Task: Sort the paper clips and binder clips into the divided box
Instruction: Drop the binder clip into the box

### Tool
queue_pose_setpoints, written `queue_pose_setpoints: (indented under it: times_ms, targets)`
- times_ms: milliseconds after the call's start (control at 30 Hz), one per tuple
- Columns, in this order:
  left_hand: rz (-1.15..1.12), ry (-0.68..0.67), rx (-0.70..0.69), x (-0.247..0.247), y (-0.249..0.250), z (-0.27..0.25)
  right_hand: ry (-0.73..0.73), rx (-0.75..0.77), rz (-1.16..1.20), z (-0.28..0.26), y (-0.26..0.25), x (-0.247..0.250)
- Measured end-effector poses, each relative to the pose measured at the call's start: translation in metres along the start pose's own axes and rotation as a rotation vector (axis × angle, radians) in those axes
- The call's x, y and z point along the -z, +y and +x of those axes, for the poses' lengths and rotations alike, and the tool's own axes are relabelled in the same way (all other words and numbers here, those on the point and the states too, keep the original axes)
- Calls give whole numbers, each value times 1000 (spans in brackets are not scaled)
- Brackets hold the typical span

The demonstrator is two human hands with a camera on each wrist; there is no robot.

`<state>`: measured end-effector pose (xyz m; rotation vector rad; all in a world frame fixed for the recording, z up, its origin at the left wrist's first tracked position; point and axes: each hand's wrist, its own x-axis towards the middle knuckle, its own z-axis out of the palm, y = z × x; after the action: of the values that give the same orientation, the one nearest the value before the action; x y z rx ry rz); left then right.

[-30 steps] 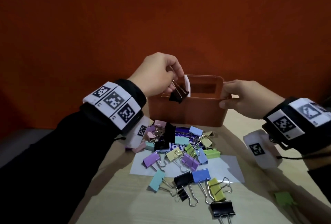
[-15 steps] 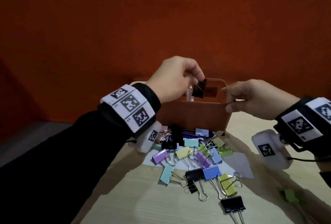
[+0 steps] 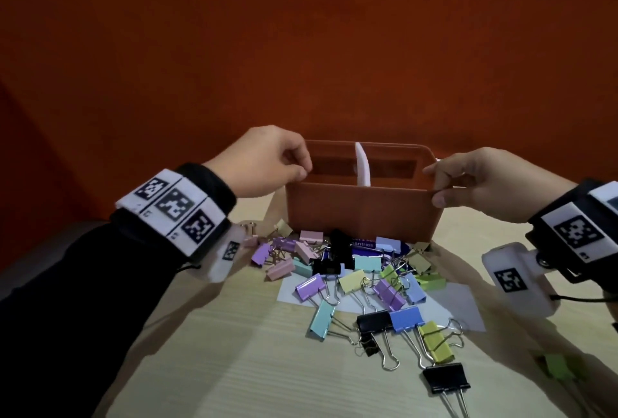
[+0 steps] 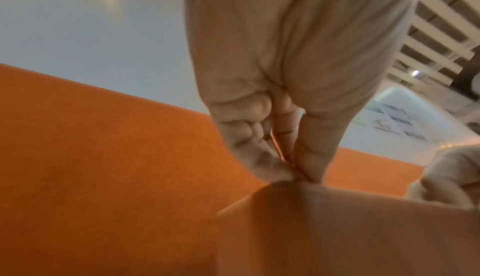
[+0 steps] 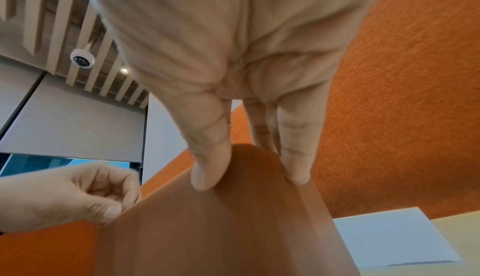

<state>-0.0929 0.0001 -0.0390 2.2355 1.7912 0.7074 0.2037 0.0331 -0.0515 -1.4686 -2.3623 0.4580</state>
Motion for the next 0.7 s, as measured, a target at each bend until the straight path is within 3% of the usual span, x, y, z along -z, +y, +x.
queue_pose_setpoints:
  times_ms: [133,233,433,700]
  targets:
    - [-142,92,49,4,-12,-10,-3,-10,24,2,0,-2]
    - [-39,81,61,2,-17,-13,4,-12,22,0,-3,-1]
    - [440,-513,386,-7,-34,-25,15,-20,14,0,-4,-1]
    - [559,-662,480,-5,-29,-32,11,-13,-5,-1,-4,-2]
